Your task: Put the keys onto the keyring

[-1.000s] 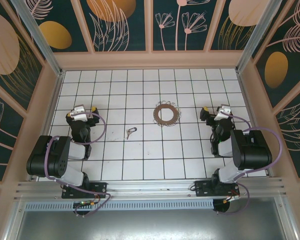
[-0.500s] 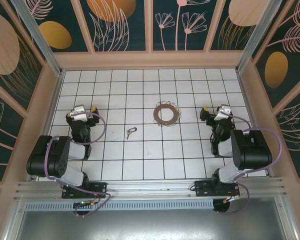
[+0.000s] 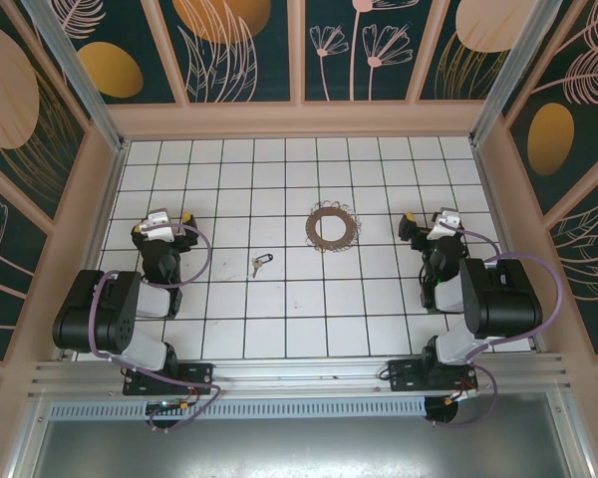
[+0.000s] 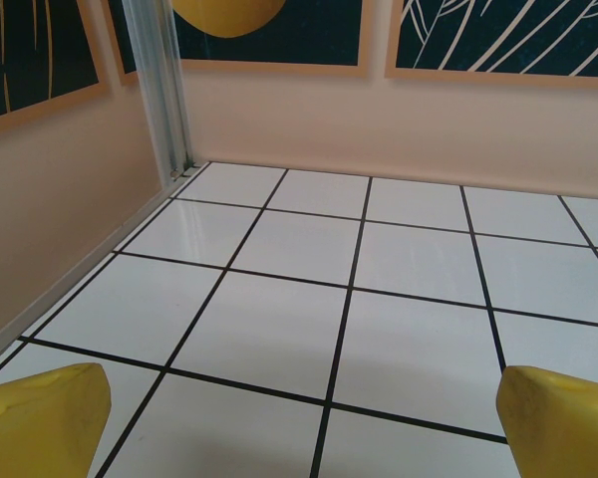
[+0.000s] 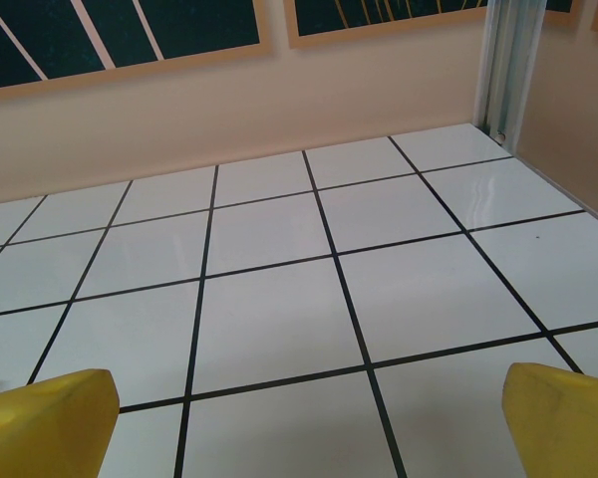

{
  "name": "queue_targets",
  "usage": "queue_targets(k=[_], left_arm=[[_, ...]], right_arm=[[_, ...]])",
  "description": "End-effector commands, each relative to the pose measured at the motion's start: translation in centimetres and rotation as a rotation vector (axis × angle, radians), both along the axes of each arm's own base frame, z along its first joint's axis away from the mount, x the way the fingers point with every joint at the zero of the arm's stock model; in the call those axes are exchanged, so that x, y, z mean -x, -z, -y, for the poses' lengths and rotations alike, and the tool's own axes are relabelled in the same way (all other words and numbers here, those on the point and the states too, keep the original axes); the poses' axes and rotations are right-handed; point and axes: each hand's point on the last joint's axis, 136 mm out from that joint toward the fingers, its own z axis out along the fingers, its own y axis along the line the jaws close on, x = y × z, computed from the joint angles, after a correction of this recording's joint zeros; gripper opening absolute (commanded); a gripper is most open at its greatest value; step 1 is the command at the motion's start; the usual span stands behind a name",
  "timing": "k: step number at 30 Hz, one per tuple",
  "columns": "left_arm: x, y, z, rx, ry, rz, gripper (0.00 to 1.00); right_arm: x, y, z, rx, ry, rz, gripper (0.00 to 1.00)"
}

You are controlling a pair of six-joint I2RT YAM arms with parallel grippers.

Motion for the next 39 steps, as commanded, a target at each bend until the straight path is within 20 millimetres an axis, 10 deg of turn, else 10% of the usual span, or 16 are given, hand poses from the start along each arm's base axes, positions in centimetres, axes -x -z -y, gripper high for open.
queue_targets(k=[1, 30, 39], left_arm=[[-0.4, -1.1, -0.1, 0.018, 0.003, 0.043, 0.99], [-0.3, -1.3, 0.2, 0.011, 0.023, 0.047, 0.99], [-1.3, -4.0, 1.1, 0.085, 0.057, -0.042, 0.99]], right_arm=[[-0.4, -1.0, 0.2, 0.003, 0.003, 0.036, 0.99], [0.5, -1.6, 0.5, 0.004, 0.025, 0.076, 0.99], [1.6, -3.9, -0.7, 0.067, 0.02, 0.115, 0.99]])
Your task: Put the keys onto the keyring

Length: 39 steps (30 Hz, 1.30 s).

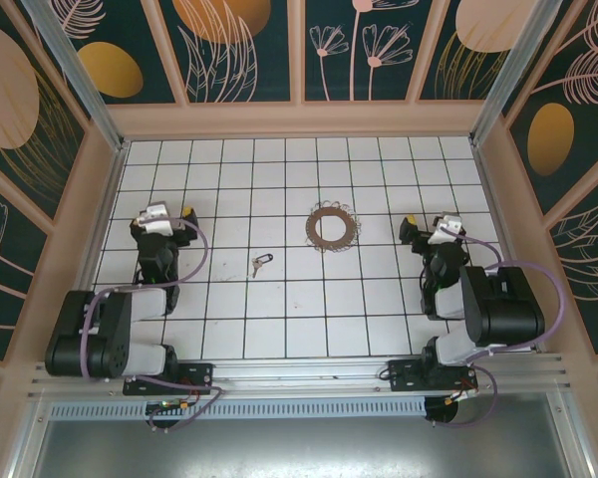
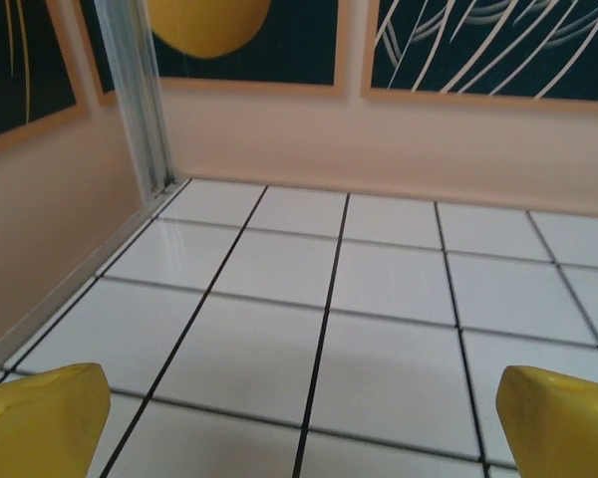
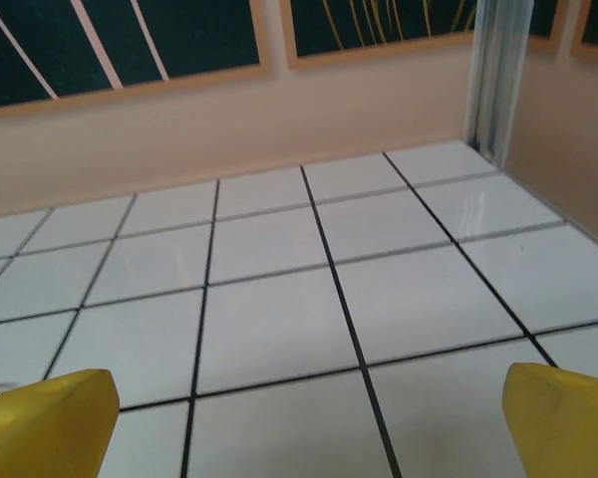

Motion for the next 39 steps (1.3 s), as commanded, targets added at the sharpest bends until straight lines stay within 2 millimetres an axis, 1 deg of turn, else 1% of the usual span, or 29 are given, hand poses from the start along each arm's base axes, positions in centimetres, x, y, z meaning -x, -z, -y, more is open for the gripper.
queue_targets(k=[1, 4, 6, 9, 11, 12, 14, 17, 19, 22, 26, 27, 28, 29, 30, 32, 34, 35, 39], left_arm=[[-0.7, -1.1, 0.5, 0.088, 0.025, -0.064, 0.99], [-1.1, -3.0, 1.7, 0.208, 0.075, -0.074, 0.99], [-1.2, -4.3, 3.6, 0.332, 0.166, -0.075, 0.99], [-1.4, -5.5, 7.9, 0.489, 0.362, -0.167, 0.99], [-1.1, -5.2, 10.9, 0.544, 0.45, -0.289, 0.99], [-0.8, -5.5, 12.6, 0.542, 0.505, -0.321, 0.99], [0.5, -6.3, 16.3, 0.546, 0.658, -0.35, 0.99], [2.0, -7.3, 20.2, 0.568, 0.796, -0.369, 0.99], [2.6, -7.2, 22.2, 0.543, 0.833, -0.419, 0.99], [2.8, -5.7, 24.9, 0.518, 0.866, -0.519, 0.99], [2.7, -2.0, 27.9, 0.439, 0.861, -0.663, 0.95], [2.5, -1.8, 28.6, 0.416, 0.86, -0.679, 0.93], [2.5, -0.9, 29.3, 0.394, 0.858, -0.708, 0.87], [2.5, -0.1, 30.1, 0.379, 0.865, -0.731, 0.78], [2.4, 0.4, 30.7, 0.374, 0.872, -0.746, 0.73], [2.3, 1.7, 31.9, 0.367, 0.886, -0.777, 0.67], [2.0, 2.7, 32.7, 0.357, 0.888, -0.801, 0.58], [1.9, 4.3, 33.2, 0.346, 0.882, -0.838, 0.55], [1.9, 7.0, 34.4, 0.298, 0.875, -0.887, 0.53]], right_arm=[[0.3, -2.7, -0.9, 0.071, 0.008, 0.059, 0.99], [0.4, -4.1, -2.3, 0.094, -0.002, 0.043, 0.99], [0.6, -5.1, -3.1, 0.054, -0.013, 0.029, 0.99], [1.0, -6.1, -3.2, -0.082, -0.004, -0.012, 0.99], [1.3, -6.5, -3.6, -0.15, -0.02, -0.057, 0.99], [1.4, -6.6, -4.0, -0.171, -0.039, -0.078, 0.99], [1.5, -6.4, -5.1, -0.196, -0.088, -0.138, 0.99], [1.5, -5.3, -6.5, -0.224, -0.154, -0.253, 0.99], [1.5, -4.4, -6.9, -0.231, -0.163, -0.326, 0.99], [1.7, -3.3, -8.3, -0.245, -0.217, -0.406, 0.99], [2.5, -3.0, -9.8, -0.268, -0.284, -0.436, 0.99], [2.7, -2.9, -10.2, -0.273, -0.301, -0.445, 0.99], [2.9, -2.8, -10.6, -0.277, -0.321, -0.46, 0.99], [3.1, -2.7, -10.9, -0.28, -0.335, -0.471, 0.99], [3.3, -2.5, -11.2, -0.282, -0.347, -0.483, 0.99], [3.8, -2.1, -11.6, -0.282, -0.366, -0.5, 0.99], [4.1, -1.7, -11.8, -0.276, -0.38, -0.498, 0.99], [4.3, -1.5, -11.8, -0.273, -0.385, -0.501, 0.99], [4.6, -1.3, -11.9, -0.261, -0.396, -0.505, 0.99]])
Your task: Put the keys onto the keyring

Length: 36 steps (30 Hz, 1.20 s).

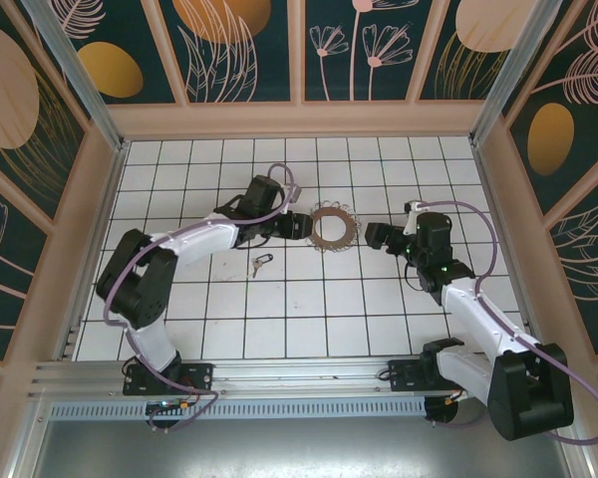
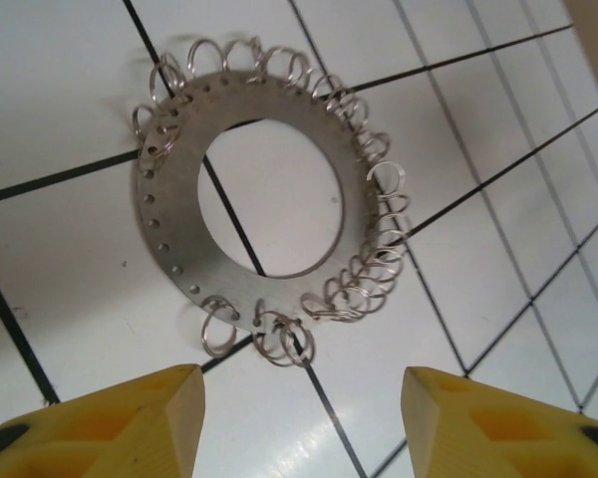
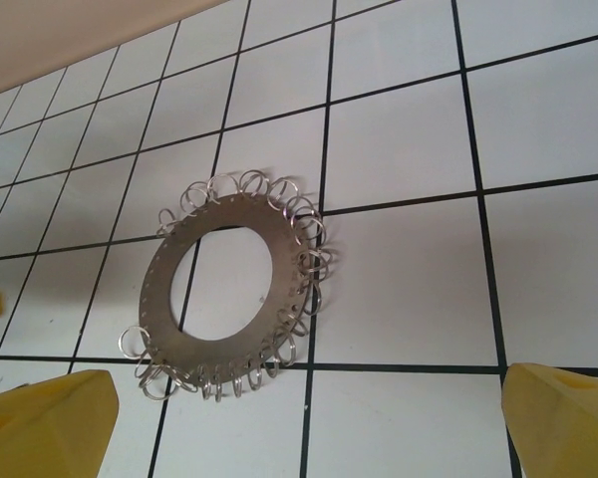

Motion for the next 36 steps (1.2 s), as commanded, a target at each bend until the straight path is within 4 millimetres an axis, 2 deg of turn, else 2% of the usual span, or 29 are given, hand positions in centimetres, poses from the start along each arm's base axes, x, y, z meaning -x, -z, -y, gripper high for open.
queue_targets(k=[1, 4, 8, 13, 22, 36], left_arm=[[0.0, 1.7, 0.6, -0.056, 0.019, -0.013, 0.5], [-0.2, 2.9, 0.9, -0.076, 0.031, -0.022, 0.41], [-0.5, 3.9, 1.0, -0.1, 0.047, -0.018, 0.41], [-1.2, 5.1, 0.9, -0.139, 0.044, -0.011, 0.39], [-1.6, 5.6, 1.4, -0.151, 0.058, -0.011, 0.27], [-1.1, 7.6, 1.3, -0.188, 0.066, -0.03, 0.28]], right_arm=[[0.7, -0.1, -0.7, -0.009, -0.042, 0.006, 0.99], [0.9, -0.2, -1.3, -0.027, -0.076, 0.014, 0.99], [1.2, -0.4, -2.0, -0.051, -0.118, 0.031, 0.99], [1.2, -0.6, -1.4, -0.034, -0.092, 0.046, 0.99], [1.3, -0.6, -1.1, -0.031, -0.075, 0.05, 0.99], [0.9, -1.6, -1.0, -0.013, -0.077, 0.075, 0.99]])
